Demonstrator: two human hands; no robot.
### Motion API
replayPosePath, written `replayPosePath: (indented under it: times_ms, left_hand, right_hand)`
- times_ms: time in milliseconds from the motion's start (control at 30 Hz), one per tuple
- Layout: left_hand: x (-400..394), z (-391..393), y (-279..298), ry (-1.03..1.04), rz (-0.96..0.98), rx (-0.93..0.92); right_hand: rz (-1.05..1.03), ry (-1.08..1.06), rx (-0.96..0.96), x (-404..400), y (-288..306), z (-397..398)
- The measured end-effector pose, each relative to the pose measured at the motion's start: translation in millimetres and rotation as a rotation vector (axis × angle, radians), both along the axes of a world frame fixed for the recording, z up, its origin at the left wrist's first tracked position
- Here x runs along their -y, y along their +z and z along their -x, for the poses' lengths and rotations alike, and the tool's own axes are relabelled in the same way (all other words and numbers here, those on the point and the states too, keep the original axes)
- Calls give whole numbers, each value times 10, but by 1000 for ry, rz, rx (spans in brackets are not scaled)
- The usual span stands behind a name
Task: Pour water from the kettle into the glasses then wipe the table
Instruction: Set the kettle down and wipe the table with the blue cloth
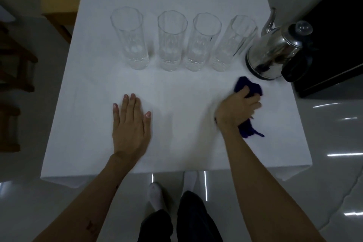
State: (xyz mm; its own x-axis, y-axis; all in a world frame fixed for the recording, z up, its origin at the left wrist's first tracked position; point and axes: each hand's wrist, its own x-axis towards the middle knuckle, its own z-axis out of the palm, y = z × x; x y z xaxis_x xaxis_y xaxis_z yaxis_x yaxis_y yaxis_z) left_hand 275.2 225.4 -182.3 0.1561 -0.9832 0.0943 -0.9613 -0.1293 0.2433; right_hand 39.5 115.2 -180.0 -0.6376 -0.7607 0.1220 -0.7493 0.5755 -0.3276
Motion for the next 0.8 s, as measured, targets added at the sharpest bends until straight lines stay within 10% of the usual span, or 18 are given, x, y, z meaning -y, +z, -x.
replayPosePath:
  times_ms: [333, 533, 800]
  left_hand:
    - [-185, -445, 72, 12, -3, -170]
    - [-584, -1055, -15, 239, -35, -98]
    - [-684, -1128, -86, 326, 10, -151]
  right_hand:
    - [128, 1264, -117, -459, 39, -107]
    - [167, 379, -30, -333, -60, 182]
    - [149, 568, 51, -355, -73, -1528]
